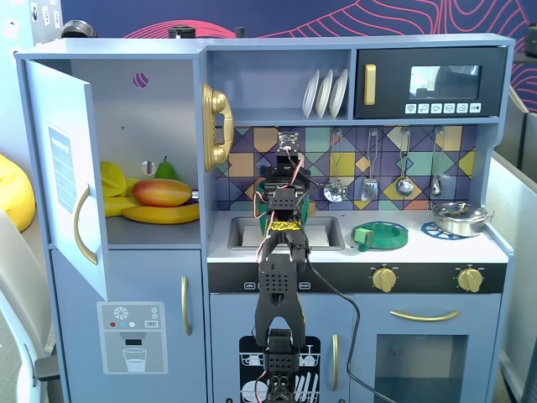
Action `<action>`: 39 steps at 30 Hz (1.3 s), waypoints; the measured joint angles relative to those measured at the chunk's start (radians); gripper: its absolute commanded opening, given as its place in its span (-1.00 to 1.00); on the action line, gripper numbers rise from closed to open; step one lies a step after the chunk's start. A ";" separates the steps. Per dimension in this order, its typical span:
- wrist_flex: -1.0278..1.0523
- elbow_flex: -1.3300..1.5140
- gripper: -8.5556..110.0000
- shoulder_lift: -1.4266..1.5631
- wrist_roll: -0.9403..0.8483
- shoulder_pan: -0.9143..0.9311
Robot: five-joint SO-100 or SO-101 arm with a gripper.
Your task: Pick up the green pineapple from the left cabinet and place it in the green recipient
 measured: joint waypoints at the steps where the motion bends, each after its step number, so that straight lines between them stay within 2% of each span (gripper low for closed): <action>1: -0.006 0.000 0.13 0.000 0.008 0.000; 7: -0.020 0.009 0.13 0.012 0.015 0.000; 11: -0.020 0.143 0.12 0.130 0.008 -0.011; 29: 0.301 1.229 -0.01 1.200 -0.002 -0.052; 35: 0.454 1.494 -0.13 1.376 -0.003 -0.046; 39: 0.563 1.611 -0.32 1.401 0.011 -0.035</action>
